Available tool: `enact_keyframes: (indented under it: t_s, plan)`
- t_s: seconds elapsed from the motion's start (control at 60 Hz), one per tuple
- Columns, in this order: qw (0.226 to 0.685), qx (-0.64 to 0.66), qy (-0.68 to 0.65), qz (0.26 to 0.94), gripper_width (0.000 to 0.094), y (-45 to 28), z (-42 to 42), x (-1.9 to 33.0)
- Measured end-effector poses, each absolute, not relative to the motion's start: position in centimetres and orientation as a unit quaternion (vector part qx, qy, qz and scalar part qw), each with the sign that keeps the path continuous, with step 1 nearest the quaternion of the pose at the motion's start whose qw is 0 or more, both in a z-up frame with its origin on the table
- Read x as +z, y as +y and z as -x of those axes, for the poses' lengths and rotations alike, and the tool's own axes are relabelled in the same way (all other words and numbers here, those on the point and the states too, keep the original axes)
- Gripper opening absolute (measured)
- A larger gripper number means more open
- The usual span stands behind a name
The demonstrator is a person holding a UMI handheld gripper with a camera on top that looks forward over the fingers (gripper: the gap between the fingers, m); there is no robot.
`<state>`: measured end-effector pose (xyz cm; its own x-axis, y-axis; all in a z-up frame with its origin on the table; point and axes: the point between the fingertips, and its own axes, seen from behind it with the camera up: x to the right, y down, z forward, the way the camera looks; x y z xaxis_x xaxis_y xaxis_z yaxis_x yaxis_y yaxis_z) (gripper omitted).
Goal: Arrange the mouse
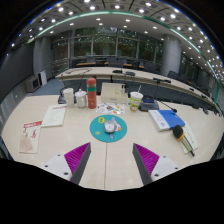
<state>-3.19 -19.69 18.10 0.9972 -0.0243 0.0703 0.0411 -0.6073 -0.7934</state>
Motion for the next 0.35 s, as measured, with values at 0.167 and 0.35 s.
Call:
enact_keyframes:
  t_s: [0.167,0.35]
  plan:
    - [0.449,-0.028,-0.012,0.893,0.0858,-25.2,4.0,19.7]
    - [0.463,-0.034,-0.025,0.885,0.0858,-28.4,4.1,21.4]
